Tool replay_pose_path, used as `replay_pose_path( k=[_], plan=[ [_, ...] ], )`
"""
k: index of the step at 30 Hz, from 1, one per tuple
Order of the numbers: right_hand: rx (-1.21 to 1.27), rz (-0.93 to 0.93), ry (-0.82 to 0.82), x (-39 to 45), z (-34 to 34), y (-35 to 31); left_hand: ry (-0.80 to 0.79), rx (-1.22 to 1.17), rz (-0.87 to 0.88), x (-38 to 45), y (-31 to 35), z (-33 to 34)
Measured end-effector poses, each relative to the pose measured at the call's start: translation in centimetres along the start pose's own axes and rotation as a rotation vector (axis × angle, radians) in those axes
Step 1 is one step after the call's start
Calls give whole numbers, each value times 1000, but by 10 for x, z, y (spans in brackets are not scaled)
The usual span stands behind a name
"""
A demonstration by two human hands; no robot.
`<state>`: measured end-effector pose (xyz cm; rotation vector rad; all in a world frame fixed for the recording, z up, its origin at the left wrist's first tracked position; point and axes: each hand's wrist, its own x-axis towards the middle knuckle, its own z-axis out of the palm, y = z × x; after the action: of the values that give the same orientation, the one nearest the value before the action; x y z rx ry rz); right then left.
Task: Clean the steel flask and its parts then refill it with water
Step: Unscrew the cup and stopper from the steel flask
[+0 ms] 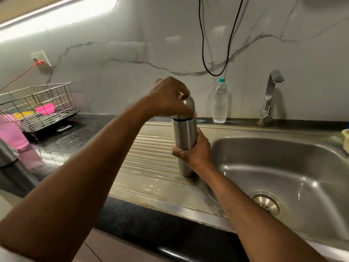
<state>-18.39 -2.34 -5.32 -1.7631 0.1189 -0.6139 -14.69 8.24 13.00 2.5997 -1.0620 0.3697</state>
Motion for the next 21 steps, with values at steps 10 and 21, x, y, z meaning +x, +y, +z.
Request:
replay_pose_path(
  k=[10,21],
  plan=[
    [9,-4,2,1,3,5,-353,-91,-52,25,7,-25],
    [-36,-20,3,1,2,3,-473,-19,-25,24,17,-30]
  ],
)
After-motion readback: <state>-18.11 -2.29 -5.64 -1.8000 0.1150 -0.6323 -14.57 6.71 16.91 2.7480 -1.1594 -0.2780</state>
